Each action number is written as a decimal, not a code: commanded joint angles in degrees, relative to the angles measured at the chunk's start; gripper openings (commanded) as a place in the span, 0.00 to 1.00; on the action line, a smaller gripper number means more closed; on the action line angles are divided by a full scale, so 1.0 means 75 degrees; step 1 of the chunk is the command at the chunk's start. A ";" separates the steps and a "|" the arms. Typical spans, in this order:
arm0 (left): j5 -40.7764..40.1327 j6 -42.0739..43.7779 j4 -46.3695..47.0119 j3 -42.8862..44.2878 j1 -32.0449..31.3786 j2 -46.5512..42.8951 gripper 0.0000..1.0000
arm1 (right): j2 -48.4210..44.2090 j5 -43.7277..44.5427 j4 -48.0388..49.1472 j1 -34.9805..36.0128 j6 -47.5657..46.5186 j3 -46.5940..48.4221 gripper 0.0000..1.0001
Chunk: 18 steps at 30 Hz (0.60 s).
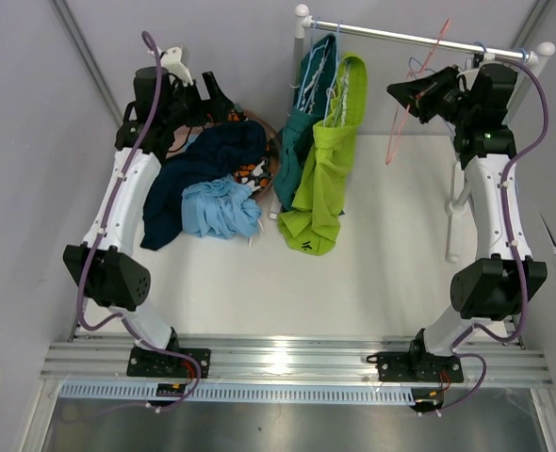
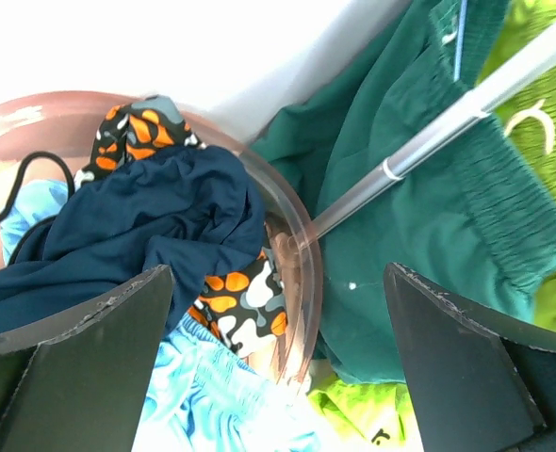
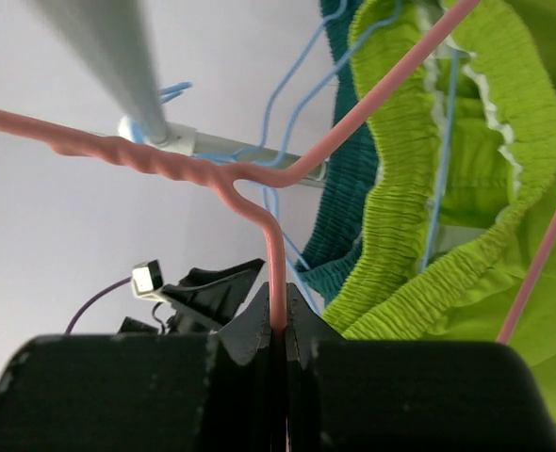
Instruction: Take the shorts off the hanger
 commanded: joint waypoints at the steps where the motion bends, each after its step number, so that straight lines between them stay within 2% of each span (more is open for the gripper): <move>1: 0.0162 -0.0083 0.0337 -0.0194 -0.0084 -0.0435 0.99 | -0.0060 0.0080 0.0377 -0.0059 -0.0102 -0.0370 0.00; 5: 0.0139 0.0010 0.0396 -0.0452 -0.0142 -0.0694 0.99 | -0.0364 0.0092 0.0646 -0.0095 -0.0102 -0.1120 0.00; 9: 0.0221 0.0022 0.0302 -0.0523 -0.0154 -0.0916 0.99 | -0.0937 0.0267 0.0319 -0.0130 -0.0394 -0.1356 0.00; 10: 0.0210 0.0022 0.0290 -0.0534 -0.0166 -0.0952 0.99 | -0.1067 0.0326 0.0167 -0.0141 -0.0604 -0.1344 0.10; 11: 0.0221 0.0045 0.0302 -0.0616 -0.0189 -0.1114 0.99 | -0.1207 0.0419 -0.0113 -0.0153 -0.0722 -0.1344 0.25; 12: 0.0221 0.0057 0.0337 -0.0721 -0.0189 -0.1186 0.99 | -0.1499 0.0606 -0.0255 -0.0153 -0.0839 -0.1333 0.66; 14: 0.0210 0.0092 0.0326 -0.0838 -0.0201 -0.1396 0.99 | -0.1805 0.0876 -0.0780 -0.0176 -0.1191 -0.1286 0.97; 18: 0.0256 0.0163 0.0139 -0.0898 -0.0201 -0.1619 0.99 | -0.2543 0.1601 -0.1520 -0.0259 -0.1683 -0.1204 0.99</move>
